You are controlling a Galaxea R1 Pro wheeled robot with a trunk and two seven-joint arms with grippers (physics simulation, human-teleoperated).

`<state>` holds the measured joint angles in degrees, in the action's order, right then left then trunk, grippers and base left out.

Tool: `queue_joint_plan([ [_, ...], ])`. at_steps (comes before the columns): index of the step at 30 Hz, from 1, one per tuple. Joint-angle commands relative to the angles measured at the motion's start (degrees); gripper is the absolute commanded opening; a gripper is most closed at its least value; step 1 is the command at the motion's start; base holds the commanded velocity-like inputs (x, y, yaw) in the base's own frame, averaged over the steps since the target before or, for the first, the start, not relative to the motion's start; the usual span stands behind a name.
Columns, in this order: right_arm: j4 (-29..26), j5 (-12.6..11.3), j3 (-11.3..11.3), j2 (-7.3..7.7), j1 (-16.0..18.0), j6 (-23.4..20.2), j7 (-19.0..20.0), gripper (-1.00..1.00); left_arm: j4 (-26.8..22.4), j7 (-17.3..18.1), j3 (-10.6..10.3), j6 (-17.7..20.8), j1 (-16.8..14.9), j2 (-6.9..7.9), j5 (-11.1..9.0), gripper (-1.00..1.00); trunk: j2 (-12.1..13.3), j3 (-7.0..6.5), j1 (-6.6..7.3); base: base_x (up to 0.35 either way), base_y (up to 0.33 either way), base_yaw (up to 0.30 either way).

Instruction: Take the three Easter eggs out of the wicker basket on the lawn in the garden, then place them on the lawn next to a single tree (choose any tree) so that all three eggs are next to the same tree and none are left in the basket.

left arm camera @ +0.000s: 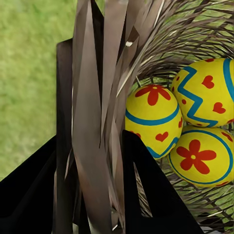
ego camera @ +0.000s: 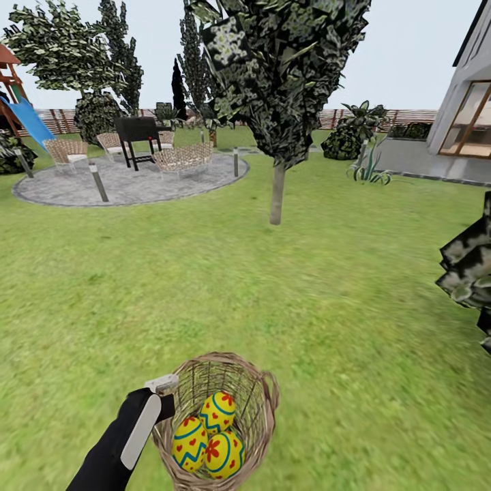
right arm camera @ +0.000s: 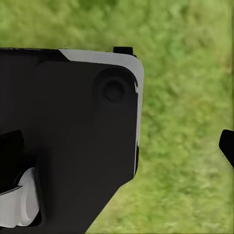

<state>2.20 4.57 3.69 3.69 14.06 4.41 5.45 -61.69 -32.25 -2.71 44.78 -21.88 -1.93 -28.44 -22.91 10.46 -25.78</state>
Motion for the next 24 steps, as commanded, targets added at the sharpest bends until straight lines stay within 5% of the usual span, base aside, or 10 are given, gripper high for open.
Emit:
queue_joint_plan([
  [1,0.00,0.00,0.00,0.03,0.00,-0.01,0.00,1.00,-0.01,0.00,-0.01,-0.15,-0.01,0.00,-0.22,-1.00,-0.01,0.00,0.00,0.331,0.000,0.000],
  [24,0.09,0.00,0.00,0.00,0.00,-0.01,0.00,1.00,0.08,0.01,-0.01,-0.28,-0.01,0.00,-0.22,-1.00,-0.01,0.00,0.00,0.331,0.000,0.000],
])
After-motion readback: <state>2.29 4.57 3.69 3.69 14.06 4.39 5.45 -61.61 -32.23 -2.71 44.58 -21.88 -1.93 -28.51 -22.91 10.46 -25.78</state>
